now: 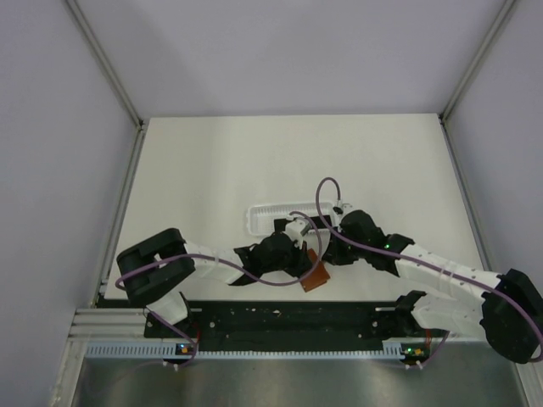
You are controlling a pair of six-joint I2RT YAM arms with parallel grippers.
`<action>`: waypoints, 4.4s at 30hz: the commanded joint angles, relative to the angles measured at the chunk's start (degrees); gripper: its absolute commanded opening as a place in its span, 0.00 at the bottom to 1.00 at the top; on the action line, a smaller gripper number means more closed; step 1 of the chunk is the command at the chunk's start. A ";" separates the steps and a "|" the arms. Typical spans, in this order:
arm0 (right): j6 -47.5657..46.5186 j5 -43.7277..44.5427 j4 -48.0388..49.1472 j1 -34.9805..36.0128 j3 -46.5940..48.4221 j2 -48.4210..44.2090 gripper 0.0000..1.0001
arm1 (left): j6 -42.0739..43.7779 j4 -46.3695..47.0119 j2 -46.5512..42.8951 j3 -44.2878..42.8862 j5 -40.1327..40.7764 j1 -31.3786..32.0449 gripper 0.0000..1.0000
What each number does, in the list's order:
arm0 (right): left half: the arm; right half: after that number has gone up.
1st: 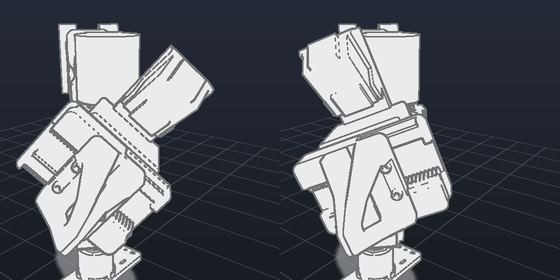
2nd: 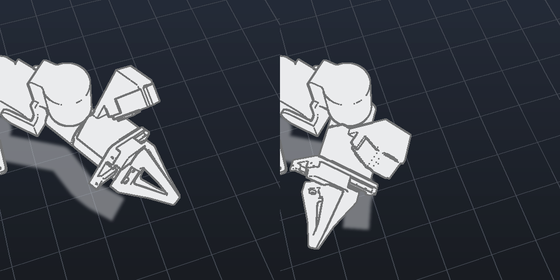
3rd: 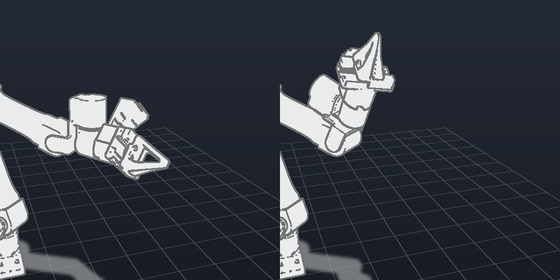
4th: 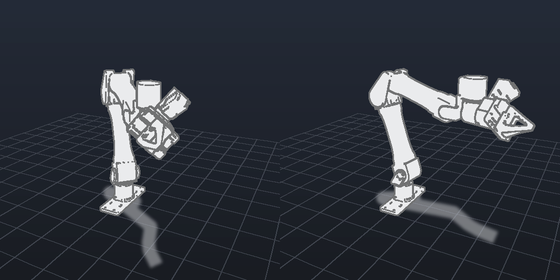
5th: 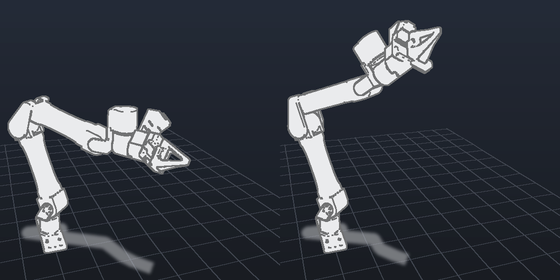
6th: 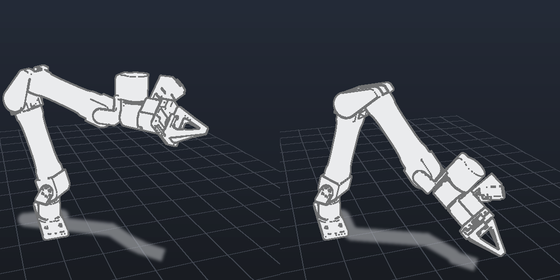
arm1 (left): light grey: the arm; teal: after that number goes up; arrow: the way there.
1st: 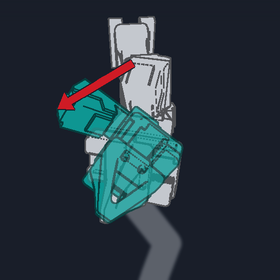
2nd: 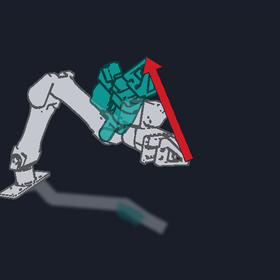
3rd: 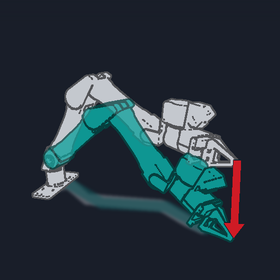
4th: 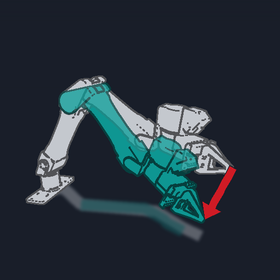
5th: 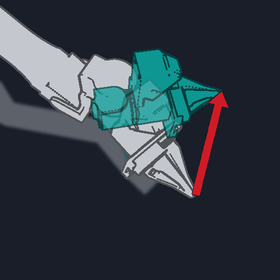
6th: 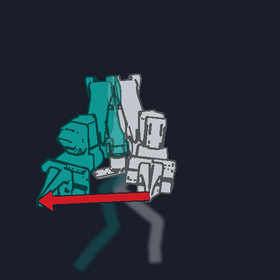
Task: Put the credit cards into the card holder
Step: Close the card holder at the center of the board.
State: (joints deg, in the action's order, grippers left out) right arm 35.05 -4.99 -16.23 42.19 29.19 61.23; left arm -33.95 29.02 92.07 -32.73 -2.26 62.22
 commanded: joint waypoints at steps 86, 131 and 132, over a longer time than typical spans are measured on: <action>3.97 -9.51 17.46 -0.53 -2.74 6.89 0.19 | -3.05 -3.18 -4.01 5.22 0.42 -0.16 0.00; 2.74 -9.42 17.90 -0.53 -1.86 9.79 0.17 | -3.40 -2.91 -3.48 5.31 0.50 -0.16 0.00; 2.75 -9.51 17.99 -0.53 -1.86 9.87 0.17 | -3.49 -2.91 -3.48 5.31 0.50 -0.16 0.00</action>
State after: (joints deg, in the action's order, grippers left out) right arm 38.74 -13.67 -0.03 41.82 25.56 70.94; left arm -37.58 28.01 87.29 -27.11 -1.48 61.98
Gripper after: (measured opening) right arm 0.174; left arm 0.012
